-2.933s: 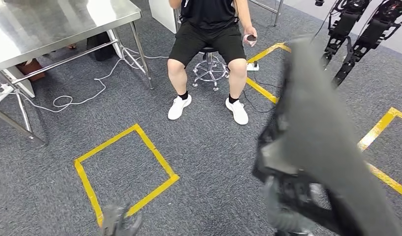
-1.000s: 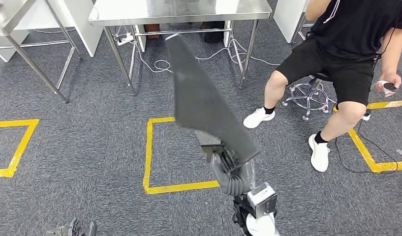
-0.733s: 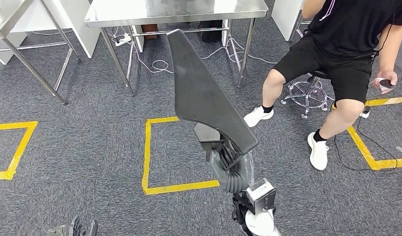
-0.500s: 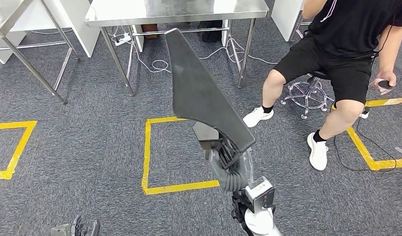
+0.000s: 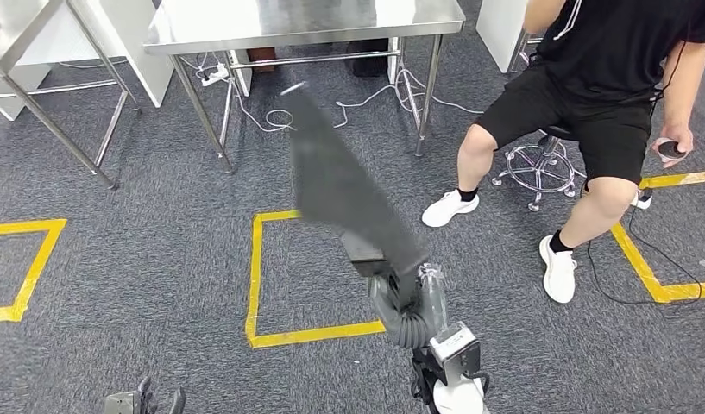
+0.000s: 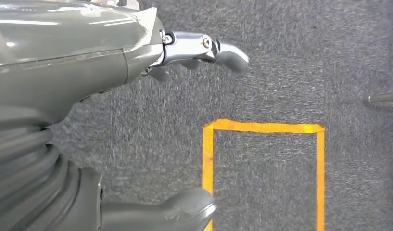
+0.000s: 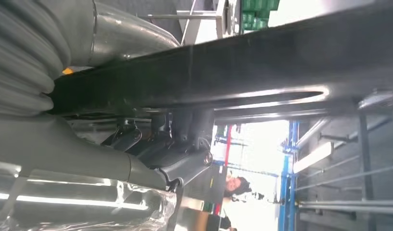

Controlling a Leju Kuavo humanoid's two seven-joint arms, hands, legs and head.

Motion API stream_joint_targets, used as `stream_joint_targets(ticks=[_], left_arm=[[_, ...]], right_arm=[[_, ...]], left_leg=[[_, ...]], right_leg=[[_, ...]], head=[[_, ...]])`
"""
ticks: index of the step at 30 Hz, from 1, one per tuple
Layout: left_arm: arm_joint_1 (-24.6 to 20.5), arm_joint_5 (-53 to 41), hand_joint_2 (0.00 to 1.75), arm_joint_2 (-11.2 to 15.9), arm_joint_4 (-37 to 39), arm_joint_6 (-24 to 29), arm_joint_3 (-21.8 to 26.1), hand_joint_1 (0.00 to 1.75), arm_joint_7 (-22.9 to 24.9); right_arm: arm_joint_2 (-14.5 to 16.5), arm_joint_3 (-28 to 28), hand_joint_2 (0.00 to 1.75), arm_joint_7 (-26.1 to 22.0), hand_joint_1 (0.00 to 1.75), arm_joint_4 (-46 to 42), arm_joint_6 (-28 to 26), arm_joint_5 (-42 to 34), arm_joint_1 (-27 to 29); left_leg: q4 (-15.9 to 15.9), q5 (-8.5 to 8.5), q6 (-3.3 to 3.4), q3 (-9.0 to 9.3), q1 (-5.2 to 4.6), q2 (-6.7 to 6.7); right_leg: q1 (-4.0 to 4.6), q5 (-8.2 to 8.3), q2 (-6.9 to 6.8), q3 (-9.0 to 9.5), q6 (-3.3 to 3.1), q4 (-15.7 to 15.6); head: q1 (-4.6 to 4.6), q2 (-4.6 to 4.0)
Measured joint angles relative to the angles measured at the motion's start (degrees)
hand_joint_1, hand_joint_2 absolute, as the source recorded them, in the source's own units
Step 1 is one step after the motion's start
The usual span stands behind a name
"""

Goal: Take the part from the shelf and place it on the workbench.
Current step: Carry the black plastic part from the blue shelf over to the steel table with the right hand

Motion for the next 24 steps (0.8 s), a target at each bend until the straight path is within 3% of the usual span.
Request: stream_joint_targets(ticks=[2,3,6,7,8,10,12,14,17,19,21,22,23,24], left_arm=[[-0.01,-0.38,1.75,0.01,0.24,1.51,-1.01,0.0,0.01],[-0.07,-0.49,1.75,0.01,0.4,2.07,-1.49,0.0,0.0],[-0.1,-0.52,1.75,0.04,1.2,2.88,-2.54,0.0,-0.01],[-0.04,-0.52,1.75,0.07,1.52,2.96,-2.85,0.0,-0.01],[0.0,-0.52,1.75,0.11,1.8,3.0,-3.14,0.0,-0.01],[0.04,-0.54,1.75,0.29,2.2,3.02,-3.66,0.0,-0.01],[0.03,-0.58,1.75,0.62,2.37,3.08,-4.2,0.0,-0.01],[0.08,-0.61,1.75,0.92,2.51,3.3,-4.82,0.0,-0.01],[0.17,-0.66,1.75,1.08,2.83,3.8,-5.63,0.0,-0.01],[0.05,-0.69,1.75,1.06,3.15,4.05,-6.29,0.0,-0.01],[-0.03,-0.66,1.75,1.08,3.53,4.17,-6.73,0.0,-0.01],[0.02,-0.63,1.75,1.09,3.66,4.22,-6.88,0.0,-0.01],[0.07,-0.6,1.75,1.11,3.78,4.26,-7.04,0.0,-0.01],[0.11,-0.57,1.75,1.12,3.88,4.3,-7.23,0.0,-0.01]], right_arm=[[-0.02,0.02,1.75,-0.1,1.75,-0.13,-0.09,0.13,0.21],[-0.04,0.04,1.75,-0.16,1.75,-0.2,-0.09,0.2,0.28],[-0.24,0.31,1.75,-0.31,1.75,-0.25,-0.1,0.29,0.49],[-0.32,0.42,1.75,-0.32,1.75,-0.24,-0.1,0.3,0.55],[-0.38,0.52,1.75,-0.36,1.75,-0.24,-0.1,0.31,0.59],[-0.49,0.8,1.75,-0.47,1.75,-0.28,-0.17,0.32,0.7],[-0.66,1.08,1.75,-0.69,1.75,-0.44,-0.34,0.37,1.18],[-0.94,1.25,1.75,-0.85,1.75,-0.71,-0.63,0.43,1.98],[-1.29,1.38,1.75,-0.93,1.75,-1.46,-1.04,0.45,2.77],[-1.57,1.41,1.75,-0.98,1.75,-1.79,-1.11,0.46,2.99],[-1.87,1.44,1.75,-0.97,1.75,-1.87,-1.12,0.54,3.47],[-2.01,1.44,1.75,-0.96,1.75,-1.87,-1.13,0.59,3.74],[-2.09,1.45,1.75,-0.96,1.75,-1.87,-1.13,0.65,3.91],[-2.14,1.45,1.75,-0.95,1.75,-1.9,-1.13,0.68,3.97]], left_leg=[[2.12,-1.12,-0.13,-0.74,0.23,1.1],[4.82,-2.3,-0.16,-2.05,0.23,1.84],[16.01,-5.71,0.21,-8.73,0.09,2.94],[17.54,-5.41,0.51,-10.13,0.0,2.98],[16.79,-4.0,0.96,-10.4,-0.19,2.99],[9.99,0.57,2.35,-8.14,-1.02,3.14],[3.79,2.93,3.54,-5.48,-1.96,3.5],[2.19,2.53,4.03,-4.71,-2.49,3.55],[0.1,2.75,4.23,-3.0,-2.33,3.1],[-0.98,2.78,4.31,-1.72,-2.09,2.95],[-1.04,2.28,4.42,-1.16,-2.12,2.72],[-1.02,1.97,4.33,-0.88,-2.13,2.58],[-0.99,1.64,4.2,-0.53,-2.11,2.42],[-0.98,1.29,4.01,-0.07,-2.08,2.25]], right_leg=[[0.19,-0.26,-0.13,0.4,-0.8,-0.04],[0.33,-0.42,-0.26,0.66,-1.14,-0.08],[1.11,-0.98,-0.64,1.18,-1.95,-0.08],[1.37,-1.16,-0.69,1.37,-2.2,-0.08],[1.58,-1.34,-0.71,1.62,-2.42,-0.08],[1.81,-1.73,-0.72,2.2,-2.67,-0.16],[2.02,-2.1,-0.74,2.54,-2.48,-0.31],[2.06,-2.36,-0.9,2.68,-2.02,-0.65],[2.11,-3.02,-1.17,2.9,-1.52,-0.26],[2.14,-4.84,-1.1,0.48,-1.7,4.67],[2.1,-6.79,-1.05,-4.13,-1.72,11.92],[2.05,-6.79,-1.05,-5.81,-1.41,13.81],[1.96,-5.84,-1.06,-6.41,-0.89,13.55],[1.81,-4.01,-1.07,-5.71,-0.27,10.95]], head=[[-0.21,0.0],[-0.33,0.0],[-0.49,0.0],[-0.48,0.0],[-0.48,0.0],[-0.46,0.0],[-0.45,0.0],[-0.5,0.0],[-0.54,0.0],[-0.4,0.0],[-0.35,0.0],[-0.37,0.0],[-0.36,0.0],[-0.36,0.0]])
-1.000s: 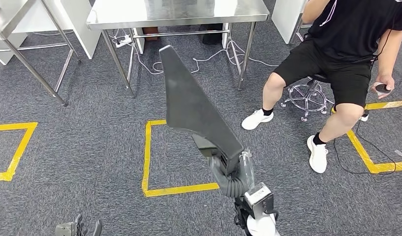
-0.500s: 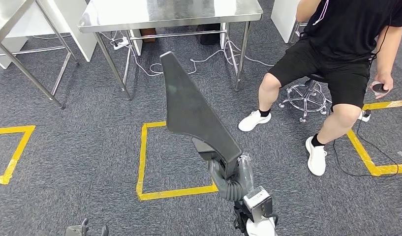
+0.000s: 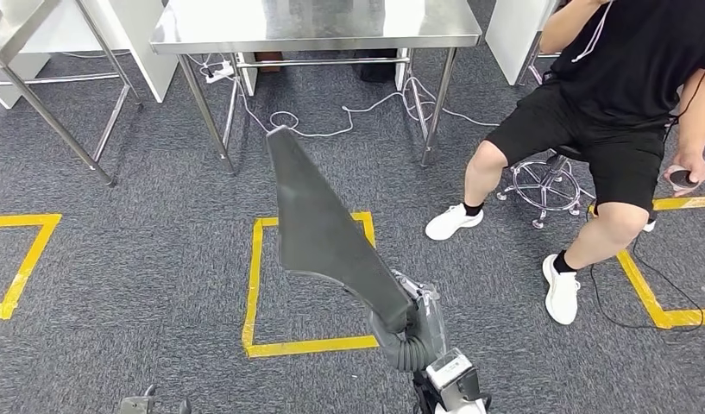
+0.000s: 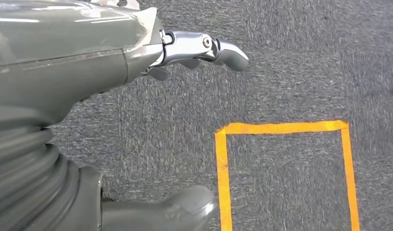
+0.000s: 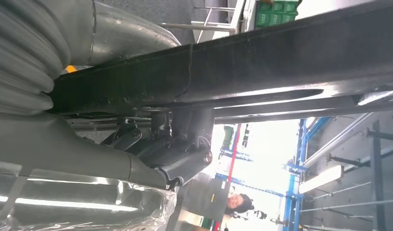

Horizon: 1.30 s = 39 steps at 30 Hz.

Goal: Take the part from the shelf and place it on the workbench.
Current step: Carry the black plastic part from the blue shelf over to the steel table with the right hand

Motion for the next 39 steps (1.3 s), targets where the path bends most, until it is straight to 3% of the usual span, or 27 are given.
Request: stream_joint_targets(ticks=[2,3,4,8,10,12,13,14,15,17,19,22,24,28,29,30,32,33,34,36,39], left_arm=[[0.02,0.0,1.75,0.02,0.19,0.1,-0.27,0.0,0.01],[0.01,0.01,1.75,0.05,0.27,0.19,-0.34,0.0,0.01],[0.01,0.01,1.75,0.09,0.31,0.24,-0.35,0.0,0.01],[-0.03,0.04,1.75,0.19,0.37,0.28,-0.38,0.0,-0.01],[-0.04,0.04,1.75,0.24,0.38,0.27,-0.44,0.0,-0.01],[0.11,0.04,1.75,0.32,0.39,0.27,-0.46,0.0,0.0],[0.24,0.04,1.75,0.34,0.4,0.27,-0.49,0.0,0.0],[0.33,0.04,1.75,0.36,0.41,0.27,-0.51,0.0,0.0],[0.38,0.04,1.75,0.38,0.41,0.27,-0.55,0.0,0.0],[0.37,0.04,1.75,0.45,0.41,0.27,-0.58,0.0,0.0],[0.33,0.04,1.75,0.53,0.41,0.27,-0.61,0.0,0.0],[0.38,0.07,1.75,0.6,0.41,0.27,-0.64,0.0,0.0],[0.37,0.09,1.75,0.62,0.41,0.27,-0.68,0.0,0.0],[0.35,0.09,1.75,0.63,0.43,0.27,-0.73,0.0,0.0],[0.42,0.09,1.75,0.63,0.43,0.27,-0.74,0.0,0.0],[0.5,0.09,1.75,0.62,0.44,0.27,-0.77,0.0,0.0],[0.65,0.22,1.75,0.59,0.46,0.25,-0.85,0.0,0.0],[0.72,0.45,1.75,0.58,0.46,0.2,-0.9,0.0,0.0],[0.79,0.83,1.75,0.58,0.42,0.08,-0.94,0.0,0.01],[0.99,1.73,1.75,0.59,0.16,-0.21,-1.03,0.0,0.01],[1.2,2.67,1.75,0.61,-0.67,-0.34,-1.15,0.0,-0.01]], right_arm=[[-0.01,0.01,1.75,0.01,1.75,-0.07,0.0,0.05,-0.01],[0.01,0.02,1.75,0.01,1.75,-0.15,0.0,0.07,-0.02],[0.02,0.02,1.75,0.01,1.75,-0.2,0.0,0.08,-0.03],[0.08,0.03,1.75,0.01,1.75,-0.49,-0.02,0.08,-0.06],[0.14,0.05,1.75,0.01,1.75,-0.63,-0.04,0.08,-0.09],[0.15,0.07,1.75,0.01,1.75,-0.64,-0.04,0.08,0.0],[0.14,0.07,1.75,0.01,1.75,-0.63,-0.04,0.08,0.12],[0.14,0.07,1.75,0.01,1.75,-0.63,-0.04,0.08,0.21],[0.14,0.07,1.75,0.01,1.75,-0.63,-0.04,0.07,0.28],[0.16,0.07,1.75,0.01,1.75,-0.65,-0.04,0.07,0.28],[0.21,0.07,1.75,0.01,1.75,-0.72,-0.04,0.07,0.25],[0.27,0.07,1.75,0.01,1.75,-0.78,-0.04,0.08,0.28],[0.26,0.07,1.75,0.01,1.75,-0.83,-0.04,0.09,0.21],[0.09,0.07,1.75,0.01,1.75,-0.87,-0.06,0.09,0.34],[0.02,0.07,1.75,0.01,1.75,-0.87,-0.09,0.1,0.49],[-0.05,0.07,1.75,-0.01,1.75,-0.87,-0.13,0.14,0.64],[-0.14,0.07,1.75,-0.11,1.75,-0.88,-0.25,0.23,0.91],[-0.19,0.08,1.75,-0.22,1.75,-0.88,-0.29,0.31,1.04],[-0.24,0.11,1.75,-0.37,1.75,-0.88,-0.32,0.38,1.15],[-0.33,0.31,1.75,-0.66,1.75,-0.88,-0.37,0.55,1.21],[-0.2,0.75,1.75,-0.99,1.75,-1.13,-1.03,1.08,0.45]], left_leg=[[0.16,-0.93,-0.58,0.97,-0.09,-0.27],[0.28,-1.41,-0.91,1.3,-0.18,-0.36],[0.4,-1.82,-1.22,1.47,-0.23,-0.41],[1.62,-3.23,-2.45,1.34,0.38,-0.23],[6.88,-5.44,-3.09,-1.24,0.63,0.24],[14.69,-7.73,-3.58,-6.12,0.82,0.53],[17.17,-7.81,-3.69,-8.16,0.91,0.58],[17.3,-6.6,-3.68,-9.12,0.98,0.62],[15.36,-4.45,-3.55,-8.98,1.04,0.67],[7.68,0.44,-3.02,-6.21,0.97,0.83],[2.78,1.96,-2.38,-4.02,0.56,0.89],[1.57,1.22,-1.3,-3.1,0.12,0.69],[1.05,1.0,-0.51,-1.95,0.16,0.5],[0.88,-0.02,0.35,-0.81,-0.05,0.28],[0.88,-0.4,0.35,-0.46,-0.12,0.18],[0.89,-0.82,0.27,0.07,-0.16,0.04],[0.89,-1.82,-0.04,1.27,-0.21,-0.17],[0.95,-2.29,-0.29,1.76,-0.28,-0.25],[0.99,-2.71,-0.61,1.94,-0.35,-0.26],[1.24,-3.16,-1.23,2.11,-0.45,-0.24],[4.18,-3.52,-2.02,0.9,-0.18,0.05]], right_leg=[[-0.27,3.97,0.01,3.1,0.89,-7.69],[-0.36,5.13,0.04,4.44,0.74,-10.49],[-0.32,5.54,0.07,5.2,0.32,-11.94],[-0.31,5.03,0.13,6.06,-1.62,-12.5],[-0.51,4.56,0.09,6.78,-2.45,-12.62],[-0.44,3.91,0.07,7.43,-2.89,-12.61],[-0.41,3.55,0.09,7.79,-2.9,-12.61],[-0.4,3.17,0.12,8.26,-2.83,-12.61],[-0.4,2.75,0.15,8.83,-2.73,-12.62],[-0.35,1.81,0.18,10.06,-2.35,-12.7],[-0.13,1.07,0.16,10.65,-1.74,-12.95],[0.15,0.94,0.06,11.34,-0.72,-12.55],[0.23,0.07,0.04,10.6,-0.58,-10.09],[0.22,-3.99,0.11,1.89,-0.91,2.62],[0.22,-3.71,0.11,0.56,-0.63,3.34],[0.22,-2.29,0.1,0.44,-0.15,1.81],[0.21,2.44,0.08,2.54,0.88,-5.5],[0.27,3.93,0.05,3.55,0.85,-8.87],[0.37,4.86,0.03,4.31,0.41,-10.99],[0.53,4.84,0.02,4.61,-1.06,-12.06],[0.01,4.73,0.13,6.17,-2.31,-12.4]], head=[[0.06,0.0],[0.08,0.0],[0.06,0.0],[-0.12,0.0],[-0.27,0.0],[-0.35,0.0],[-0.36,0.0],[-0.37,0.0],[-0.36,0.0],[-0.33,0.0],[-0.32,0.0],[-0.35,0.0],[-0.27,0.0],[-0.09,0.0],[-0.08,0.0],[-0.07,0.0],[0.01,0.0],[0.06,0.0],[0.09,0.0],[0.1,0.0],[0.1,0.0]])
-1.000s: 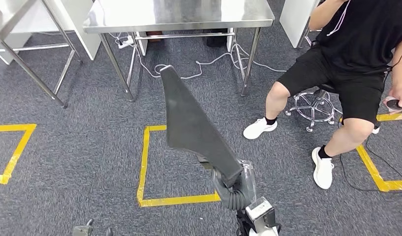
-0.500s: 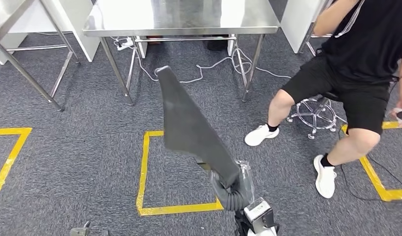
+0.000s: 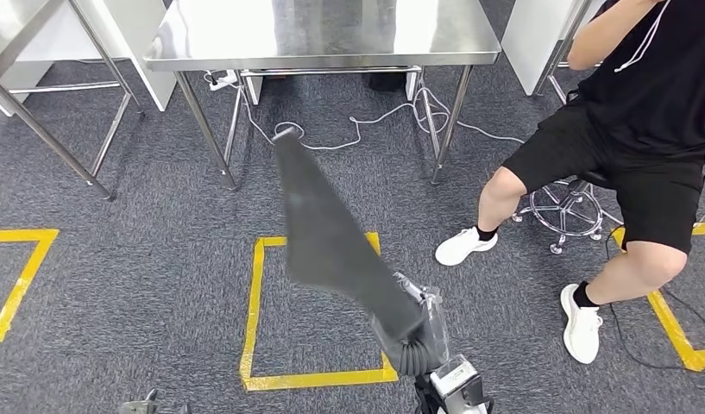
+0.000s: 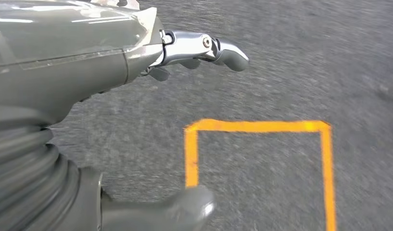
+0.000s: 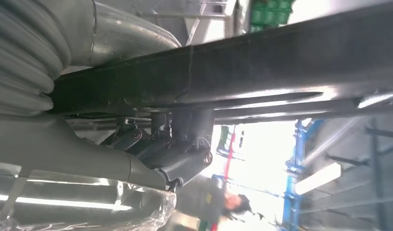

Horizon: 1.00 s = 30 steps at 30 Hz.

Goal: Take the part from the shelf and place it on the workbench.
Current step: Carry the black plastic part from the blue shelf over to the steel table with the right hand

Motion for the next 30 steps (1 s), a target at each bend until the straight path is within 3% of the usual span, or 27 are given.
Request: stream_joint_targets(ticks=[2,4,5,6,7,8,10,11,13,15,17,19,21,22,23,24,25,26,27,28,30], left_arm=[[0.16,0.56,1.75,0.0,-0.54,-0.03,-0.06,0.0,0.0],[0.58,1.11,1.75,0.04,-1.11,-0.16,-0.04,0.0,0.01],[0.78,1.31,1.75,0.05,-1.36,-0.26,-0.03,0.0,0.01],[0.91,1.43,1.75,0.05,-1.58,-0.33,-0.03,0.0,0.01],[0.97,1.55,1.75,0.05,-1.8,-0.37,-0.03,0.0,0.01],[0.99,1.6,1.75,0.05,-2.01,-0.32,-0.02,0.0,0.01],[1.06,1.82,1.75,0.08,-2.43,-0.29,0.2,0.0,0.01],[1.18,1.95,1.75,0.09,-2.7,-0.32,0.45,0.0,0.01],[1.47,2.17,1.75,0.12,-3.4,-0.48,1.09,0.0,-0.01],[1.69,2.22,1.75,0.1,-4.16,-0.64,1.63,0.0,-0.03],[1.77,2.21,1.75,0.05,-4.7,-0.9,2.16,0.0,-0.05],[1.82,2.06,1.75,0.01,-5.02,-1.2,2.47,0.0,-0.05],[1.9,1.7,1.75,-0.1,-5.17,-1.52,2.59,0.0,-0.04],[1.93,1.53,1.75,-0.17,-5.22,-1.67,2.64,0.0,-0.04],[1.94,1.39,1.75,-0.24,-5.25,-1.8,2.69,0.0,-0.04],[1.95,1.34,1.75,-0.31,-5.27,-1.89,2.75,0.0,-0.04],[1.94,1.28,1.75,-0.36,-5.31,-1.95,2.8,0.0,-0.03],[1.91,1.23,1.75,-0.4,-5.35,-1.98,2.84,0.0,-0.02],[1.89,1.19,1.75,-0.43,-5.4,-2.01,2.9,0.0,-0.01],[1.86,1.12,1.75,-0.45,-5.51,-2.05,2.99,0.0,0.01],[1.81,0.98,1.75,-0.51,-5.79,-2.13,3.26,0.0,0.0]], right_arm=[[0.08,0.23,1.75,-0.06,1.75,-0.73,-1.07,1.04,-0.98],[-0.03,0.32,1.75,0.3,1.75,-2.2,-2.05,2.21,-1.66],[-0.15,0.33,1.75,0.67,1.75,-3.07,-2.32,2.61,-1.84],[-0.28,0.36,1.75,1.13,1.75,-3.85,-2.4,2.83,-2.02],[-0.42,0.44,1.75,1.65,1.75,-4.59,-2.37,2.99,-2.31],[-0.52,0.6,1.75,2.1,1.75,-5.24,-2.28,3.08,-2.69],[-0.61,1.05,1.75,2.82,1.75,-6.23,-2.04,3.16,-3.72],[-0.58,1.28,1.75,3.09,1.75,-6.53,-1.89,3.1,-4.18],[-0.54,1.61,1.75,3.51,1.75,-6.83,-1.66,2.86,-4.78],[-0.5,1.73,1.75,3.75,1.75,-7.06,-1.29,2.59,-5.31],[-0.48,1.8,1.75,3.86,1.75,-7.17,-0.98,2.4,-6.09],[-0.51,1.85,1.75,4.0,1.75,-7.17,-0.9,2.3,-6.44],[-0.6,1.87,1.75,4.11,1.75,-7.17,-0.89,2.29,-6.48],[-0.65,1.87,1.75,4.14,1.75,-7.17,-0.89,2.29,-6.5],[-0.69,1.88,1.75,4.17,1.75,-7.17,-0.89,2.28,-6.53],[-0.73,1.89,1.75,4.2,1.75,-7.15,-0.89,2.28,-6.53],[-0.78,1.9,1.75,4.23,1.75,-7.14,-0.89,2.27,-6.57],[-0.83,1.92,1.75,4.26,1.75,-7.13,-0.86,2.25,-6.59],[-0.88,1.93,1.75,4.28,1.75,-7.14,-0.83,2.24,-6.61],[-0.91,1.93,1.75,4.29,1.75,-7.17,-0.79,2.2,-6.66],[-0.92,1.9,1.75,4.2,1.75,-7.24,-0.68,2.09,-6.66]], left_leg=[[6.1,-1.2,-0.74,-3.69,0.43,0.3],[11.9,-3.33,-1.46,-8.35,0.87,0.46],[12.98,-3.82,-1.77,-10.01,1.1,0.5],[12.22,-3.22,-2.01,-10.69,1.32,0.56],[9.65,-1.34,-2.16,-10.49,1.52,0.65],[6.0,1.56,-2.15,-9.6,1.64,0.78],[0.24,5.44,-1.71,-7.97,1.48,1.11],[-0.97,5.96,-1.29,-7.5,1.28,1.2],[-1.63,5.24,-0.24,-6.74,0.88,1.05],[-2.42,5.28,0.92,-5.13,0.76,0.77],[-2.75,4.89,1.72,-3.71,0.7,0.66],[-2.75,4.04,2.01,-2.96,0.53,0.49],[-2.73,2.94,2.02,-1.81,0.38,0.17],[-2.73,2.3,1.95,-0.97,0.29,0.0],[-2.73,1.59,1.85,-0.08,0.22,-0.14],[-2.71,0.91,1.7,0.6,0.15,-0.23],[-2.68,0.24,1.46,1.18,0.03,-0.32],[-2.64,-0.28,1.19,1.46,-0.05,-0.34],[-2.57,-0.58,0.91,1.63,-0.1,-0.34],[-2.43,-0.74,0.67,1.8,-0.11,-0.33],[-0.63,-0.52,0.22,0.97,0.07,-0.11]], right_leg=[[-0.16,-0.68,0.0,1.08,-0.68,-0.13],[-0.15,-1.49,0.08,1.98,-0.9,-0.14],[-0.16,-1.98,0.13,2.58,-0.84,-0.14],[-0.21,-2.51,0.16,3.28,-0.74,-0.14],[-0.27,-3.14,0.18,4.14,-0.56,-0.15],[-0.32,-3.76,0.17,4.76,-0.34,-0.2],[-0.27,-4.92,0.25,5.94,0.31,-0.3],[-0.2,-5.32,0.3,6.24,0.73,-0.55],[0.11,-5.3,0.35,7.17,1.84,-0.39],[0.25,-5.69,0.3,7.47,2.41,1.16],[0.19,-7.4,0.29,4.67,2.11,6.06],[0.2,-9.7,0.29,-0.22,1.83,12.62],[0.22,-10.73,0.29,-3.6,1.88,14.4],[0.23,-9.68,0.29,-4.03,2.15,12.61],[0.23,-7.42,0.28,-3.85,2.59,9.5],[0.31,-4.21,0.21,-3.46,3.08,6.25],[0.44,-1.65,0.14,-3.04,3.06,3.49],[0.61,0.23,0.14,-2.75,2.69,1.84],[0.77,1.04,0.15,-2.6,1.97,1.16],[0.77,0.84,0.24,-2.29,1.12,0.88],[0.38,0.69,0.36,-1.28,0.28,0.41]], head=[[-0.03,0.0],[-0.04,0.0],[-0.05,0.0],[-0.05,0.0],[-0.04,0.0],[-0.04,0.0],[-0.13,0.0],[-0.19,0.0],[-0.27,0.0],[-0.25,0.0],[-0.21,0.0],[-0.1,0.0],[0.01,0.0],[0.03,0.0],[0.05,0.0],[0.12,0.0],[0.11,0.0],[0.07,0.0],[-0.02,0.0],[-0.13,0.0],[-0.21,0.0]])
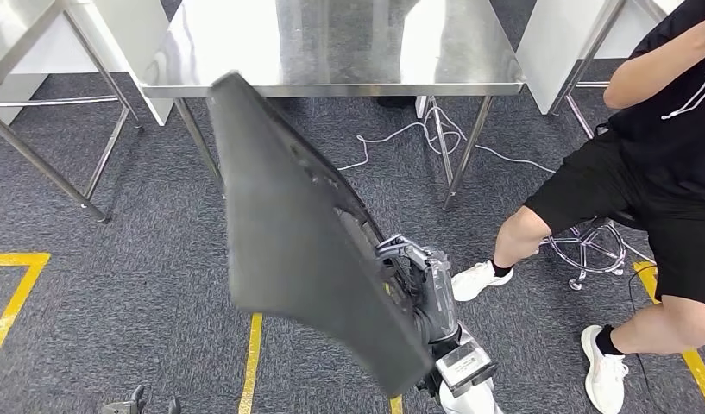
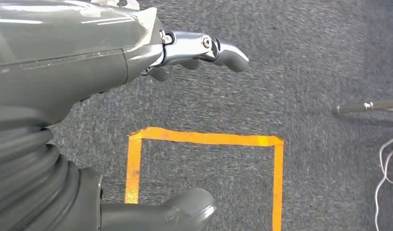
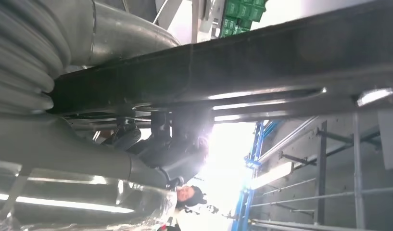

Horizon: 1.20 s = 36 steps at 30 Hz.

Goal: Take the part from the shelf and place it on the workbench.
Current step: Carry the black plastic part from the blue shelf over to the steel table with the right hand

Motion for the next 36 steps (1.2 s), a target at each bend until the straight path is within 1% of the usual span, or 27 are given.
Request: stream_joint_targets(ticks=[2,4,5,6,7,8,9,10,11,12,14,16,18,19,21,22,23,24,25,26,27,28,29,30,32,34,36], left_arm=[[-0.08,-0.11,1.75,-0.08,-0.27,-0.09,0.26,0.0,-0.01],[-0.06,-0.25,1.75,-0.12,-0.39,-0.22,0.5,0.0,-0.02],[-0.03,-0.35,1.75,-0.13,-0.4,-0.29,0.58,0.0,-0.02],[-0.01,-0.46,1.75,-0.15,-0.4,-0.34,0.63,0.0,-0.02],[-0.01,-0.54,1.75,-0.16,-0.41,-0.38,0.64,0.0,-0.01],[-0.02,-0.56,1.75,-0.16,-0.43,-0.4,0.64,0.0,-0.01],[-0.03,-0.56,1.75,-0.16,-0.45,-0.42,0.66,0.0,-0.01],[-0.04,-0.56,1.75,-0.15,-0.47,-0.42,0.71,0.0,0.0],[-0.05,-0.57,1.75,-0.15,-0.52,-0.44,0.78,0.0,0.0],[-0.06,-0.58,1.75,-0.16,-0.57,-0.49,0.84,0.0,0.01],[-0.11,-0.61,1.75,-0.18,-0.69,-0.7,0.93,0.0,0.0],[-0.13,-0.62,1.75,-0.21,-0.82,-0.88,0.96,0.0,-0.02],[-0.21,-0.63,1.75,-0.23,-0.93,-0.96,0.98,0.0,-0.02],[-0.27,-0.63,1.75,-0.24,-0.94,-1.0,0.99,0.0,-0.02],[-0.33,-0.63,1.75,-0.24,-0.95,-1.05,1.02,0.0,-0.02],[-0.32,-0.63,1.75,-0.25,-0.95,-1.1,1.03,0.0,-0.02],[-0.31,-0.63,1.75,-0.26,-0.95,-1.2,1.04,0.0,-0.02],[-0.31,-0.63,1.75,-0.26,-0.94,-1.3,1.05,0.0,-0.02],[-0.33,-0.63,1.75,-0.27,-0.94,-1.41,1.06,0.0,-0.02],[-0.32,-0.63,1.75,-0.28,-0.94,-1.57,1.07,0.0,-0.02],[-0.33,-0.63,1.75,-0.31,-0.92,-1.74,1.12,0.0,-0.01],[-0.35,-0.63,1.75,-0.34,-0.92,-1.92,1.23,0.0,-0.01],[-0.37,-0.62,1.75,-0.37,-0.91,-2.12,1.4,0.0,0.0],[-0.4,-0.62,1.75,-0.38,-0.9,-2.26,1.58,0.0,0.0],[-0.46,-0.61,1.75,-0.36,-0.93,-2.45,1.86,0.0,0.01],[-0.54,-0.63,1.75,-0.33,-0.95,-2.55,1.95,0.0,0.01],[-0.52,-0.63,1.75,-0.31,-0.94,-2.6,2.01,0.0,0.0]], right_arm=[[0.02,-0.04,1.75,-0.17,1.75,0.0,0.15,-0.12,-0.05],[0.02,-0.06,1.75,-0.28,1.75,0.07,0.28,-0.17,-0.02],[0.02,-0.06,1.75,-0.31,1.75,0.11,0.33,-0.19,0.04],[0.02,-0.06,1.75,-0.31,1.75,0.16,0.33,-0.2,0.11],[0.02,-0.06,1.75,-0.31,1.75,0.19,0.33,-0.22,0.15],[0.04,-0.06,1.75,-0.31,1.75,0.2,0.33,-0.23,0.15],[0.07,-0.06,1.75,-0.31,1.75,0.2,0.33,-0.25,0.14],[0.11,-0.06,1.75,-0.32,1.75,0.23,0.33,-0.27,0.13],[0.16,-0.06,1.75,-0.33,1.75,0.26,0.33,-0.28,0.12],[0.2,-0.06,1.75,-0.33,1.75,0.29,0.33,-0.3,0.12],[0.26,-0.05,1.75,-0.37,1.75,0.31,0.33,-0.29,0.12],[0.26,-0.05,1.75,-0.4,1.75,0.29,0.32,-0.22,0.11],[0.22,-0.06,1.75,-0.41,1.75,0.28,0.29,-0.13,0.07],[0.2,-0.06,1.75,-0.4,1.75,0.3,0.26,-0.06,0.12],[0.1,-0.07,1.75,-0.38,1.75,0.31,0.16,0.08,0.4],[0.04,-0.08,1.75,-0.31,1.75,0.31,0.11,0.15,0.56],[0.0,-0.09,1.75,-0.22,1.75,0.31,0.06,0.24,0.67],[-0.03,-0.09,1.75,-0.13,1.75,0.31,0.01,0.31,0.7],[-0.03,-0.12,1.75,0.03,1.75,0.28,-0.04,0.4,0.7],[-0.03,-0.15,1.75,0.16,1.75,0.24,-0.1,0.5,0.69],[-0.04,-0.19,1.75,0.27,1.75,0.2,-0.15,0.59,0.7],[-0.05,-0.22,1.75,0.39,1.75,0.17,-0.2,0.67,0.66],[-0.04,-0.25,1.75,0.51,1.75,0.15,-0.24,0.75,0.6],[-0.03,-0.27,1.75,0.62,1.75,0.14,-0.25,0.81,0.49],[0.09,-0.31,1.75,0.83,1.75,0.12,-0.26,0.87,0.24],[0.23,-0.35,1.75,0.87,1.75,0.12,-0.26,0.87,-0.05],[0.3,-0.36,1.75,0.89,1.75,0.14,-0.25,0.88,-0.23]], left_leg=[[5.36,0.01,-0.6,-3.35,0.26,0.33],[11.77,-1.97,-1.26,-8.31,0.6,0.61],[13.56,-3.28,-1.49,-10.43,0.73,0.71],[13.83,-3.9,-1.6,-11.81,0.81,0.77],[12.43,-3.26,-1.59,-12.25,0.83,0.82],[9.53,-1.12,-1.44,-11.78,0.82,0.84],[5.84,2.1,-1.15,-10.84,0.77,0.85],[2.8,4.41,-0.78,-9.98,0.62,0.84],[0.67,5.93,-0.38,-9.27,0.42,0.8],[-0.5,6.47,0.07,-8.88,0.22,0.75],[-1.12,5.93,0.96,-7.89,-0.07,0.65],[-1.9,6.04,1.78,-6.29,0.04,0.63],[-2.33,5.9,2.37,-4.91,0.15,0.62],[-2.37,5.57,2.57,-4.43,0.06,0.62],[-2.35,4.74,2.79,-3.74,-0.06,0.52],[-2.34,4.22,2.8,-3.26,-0.13,0.41],[-2.33,3.72,2.76,-2.71,-0.19,0.29],[-2.33,3.31,2.71,-2.18,-0.25,0.19],[-2.33,2.81,2.64,-1.51,-0.32,0.11],[-2.37,2.31,2.55,-1.1,-0.37,0.09],[-2.32,1.75,2.39,-0.47,-0.49,0.07],[-2.29,1.15,2.14,0.03,-0.6,0.02],[-2.2,0.72,1.83,0.37,-0.67,-0.02],[-1.97,0.46,1.53,0.79,-0.72,-0.03],[-0.92,0.16,1.03,0.61,-0.55,0.05],[2.98,-0.53,0.41,-1.41,-0.19,0.26],[9.36,-2.45,-0.55,-5.71,0.41,0.45]], right_leg=[[-0.35,-0.57,-0.01,1.34,-0.71,-0.38],[-0.35,-1.5,0.03,2.43,-1.16,-0.47],[-0.35,-2.04,0.1,3.01,-1.16,-0.47],[-0.35,-2.6,0.18,3.68,-1.11,-0.47],[-0.35,-3.19,0.25,4.43,-1.04,-0.48],[-0.35,-3.78,0.3,5.24,-0.93,-0.52],[-0.34,-4.37,0.34,5.85,-0.79,-0.57],[-0.22,-4.95,0.42,6.49,-0.55,-0.59],[-0.13,-5.47,0.48,6.83,-0.23,-0.75],[0.03,-5.72,0.54,7.31,0.21,-0.74],[0.28,-5.8,0.55,8.39,1.06,-1.01],[0.42,-6.25,0.41,8.87,1.37,-0.55],[0.38,-7.42,0.24,7.07,1.4,3.08],[0.34,-8.31,0.18,5.09,1.39,6.32],[0.31,-10.73,0.18,-0.05,1.18,12.7],[0.31,-11.47,0.18,-1.93,1.21,13.94],[0.31,-11.42,0.18,-2.93,1.43,13.61],[0.31,-10.69,0.17,-3.17,1.8,12.28],[0.32,-8.87,0.16,-2.83,2.32,9.63],[0.35,-6.24,0.11,-2.26,2.74,6.51],[0.4,-3.85,0.0,-1.81,2.75,3.78],[0.48,-1.68,-0.12,-1.28,2.5,1.38],[0.56,-0.25,-0.23,-0.91,1.89,0.17],[0.59,0.11,-0.26,-0.6,1.13,-0.11],[0.17,0.44,-0.15,0.57,0.2,-0.56],[-0.26,-0.02,-0.16,1.78,-0.52,-0.94],[-0.28,-0.72,-0.21,2.62,-1.07,-1.02]], head=[[-0.11,0.0],[-0.19,0.0],[-0.18,0.0],[-0.17,0.0],[-0.18,0.0],[-0.18,0.0],[-0.17,0.0],[-0.19,0.0],[-0.2,0.0],[-0.23,0.0],[-0.25,0.0],[-0.21,0.0],[-0.1,0.0],[-0.02,0.0],[0.06,0.0],[0.05,0.0],[0.08,0.0],[0.09,0.0],[0.09,0.0],[0.11,0.0],[0.04,0.0],[0.02,0.0],[-0.03,0.0],[-0.07,0.0],[-0.09,0.0],[-0.17,0.0],[-0.21,0.0]])
